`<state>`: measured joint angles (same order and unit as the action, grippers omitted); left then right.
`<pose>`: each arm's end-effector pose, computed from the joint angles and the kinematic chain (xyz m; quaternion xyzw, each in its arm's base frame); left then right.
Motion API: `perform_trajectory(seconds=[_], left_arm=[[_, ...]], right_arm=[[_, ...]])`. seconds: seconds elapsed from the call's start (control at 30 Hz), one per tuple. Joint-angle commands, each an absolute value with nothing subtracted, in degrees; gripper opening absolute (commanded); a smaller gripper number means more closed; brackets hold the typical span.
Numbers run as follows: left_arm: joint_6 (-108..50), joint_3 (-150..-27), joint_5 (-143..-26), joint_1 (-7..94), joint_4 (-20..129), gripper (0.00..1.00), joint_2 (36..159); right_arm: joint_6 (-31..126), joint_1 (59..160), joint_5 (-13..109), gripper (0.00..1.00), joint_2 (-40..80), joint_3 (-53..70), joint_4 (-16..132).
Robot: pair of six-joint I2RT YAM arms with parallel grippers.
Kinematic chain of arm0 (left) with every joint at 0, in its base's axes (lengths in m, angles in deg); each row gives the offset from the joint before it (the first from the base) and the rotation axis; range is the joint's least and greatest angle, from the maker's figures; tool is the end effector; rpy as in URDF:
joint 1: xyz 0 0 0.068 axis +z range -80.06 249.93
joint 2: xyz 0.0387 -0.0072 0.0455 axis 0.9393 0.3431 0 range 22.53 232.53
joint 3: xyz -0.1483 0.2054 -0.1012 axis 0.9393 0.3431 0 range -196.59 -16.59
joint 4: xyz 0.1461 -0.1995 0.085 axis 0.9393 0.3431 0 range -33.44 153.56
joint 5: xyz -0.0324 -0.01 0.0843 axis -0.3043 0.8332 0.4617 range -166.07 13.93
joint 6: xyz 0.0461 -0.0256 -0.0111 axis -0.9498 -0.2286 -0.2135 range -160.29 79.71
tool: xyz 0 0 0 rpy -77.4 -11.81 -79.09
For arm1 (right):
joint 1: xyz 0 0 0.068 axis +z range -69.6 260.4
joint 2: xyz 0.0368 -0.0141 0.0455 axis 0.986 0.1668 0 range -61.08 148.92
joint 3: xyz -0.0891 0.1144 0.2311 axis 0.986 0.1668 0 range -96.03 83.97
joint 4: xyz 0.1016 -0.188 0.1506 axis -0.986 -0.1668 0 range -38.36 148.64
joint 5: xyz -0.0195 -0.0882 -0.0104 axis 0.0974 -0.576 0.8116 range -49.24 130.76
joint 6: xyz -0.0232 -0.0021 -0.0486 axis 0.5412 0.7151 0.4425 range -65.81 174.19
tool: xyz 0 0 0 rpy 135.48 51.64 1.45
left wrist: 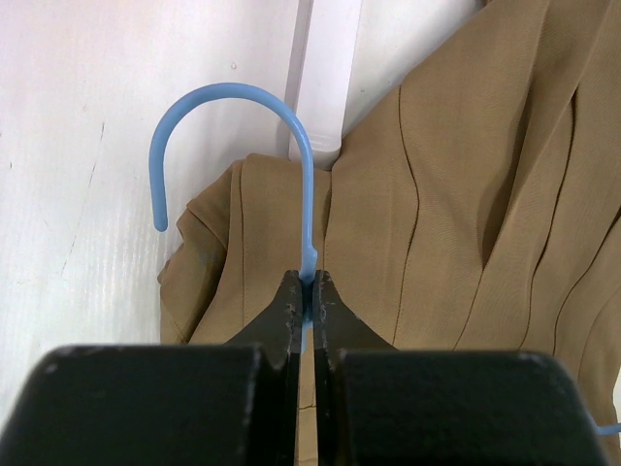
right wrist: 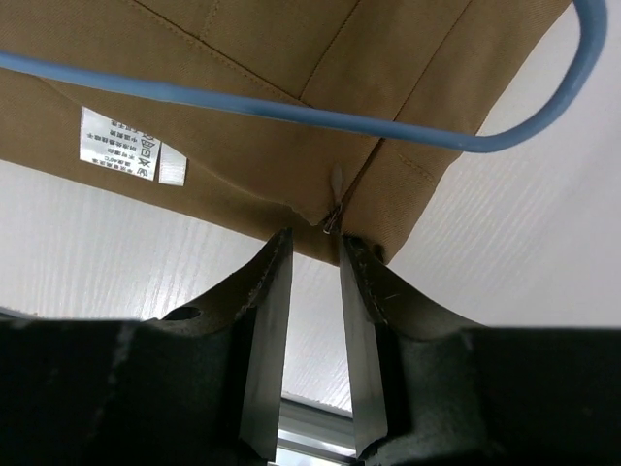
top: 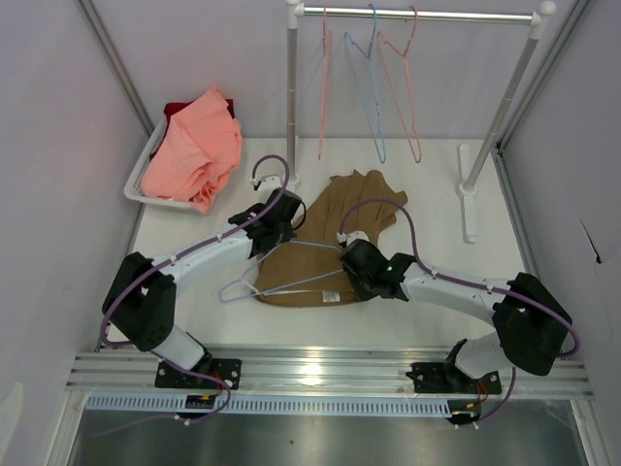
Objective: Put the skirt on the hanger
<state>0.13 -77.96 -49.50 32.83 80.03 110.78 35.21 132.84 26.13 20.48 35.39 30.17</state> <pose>0.2688 -0.1834 0.2386 -0.1045 0.9129 -0.0381 0.3927 0.1725 0.2096 0.1964 -0.2466 0.9296 0.0426 0.2706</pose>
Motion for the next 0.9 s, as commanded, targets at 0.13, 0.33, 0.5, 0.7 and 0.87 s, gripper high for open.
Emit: perform_trajectory(seconds=[0.13, 0.33, 0.5, 0.7, 0.87], left_arm=[[-0.7, -80.1, -49.5, 33.4, 79.5, 0.0, 110.7], [-0.7, -80.1, -49.7, 33.5, 79.5, 0.0, 110.7], [-0.7, -80.2, -50.0, 33.4, 79.4, 0.0, 110.7], [-0.9, -80.7, -50.0, 33.5, 79.7, 0.0, 111.0], [-0.9, -80.8, -50.1, 33.5, 79.7, 0.0, 111.0]], right_arm=[[37.8, 133.1, 22.7, 0.32, 22.3, 32.2, 32.0], [39.1, 133.4, 21.6, 0.35, 21.0, 32.4, 32.7], [40.7, 133.7, 20.8, 0.4, 20.8, 32.7, 33.7], [42.9, 133.7, 20.7, 0.44, 21.4, 33.5, 35.7], [43.9, 133.7, 20.6, 0.44, 22.9, 33.3, 37.1]])
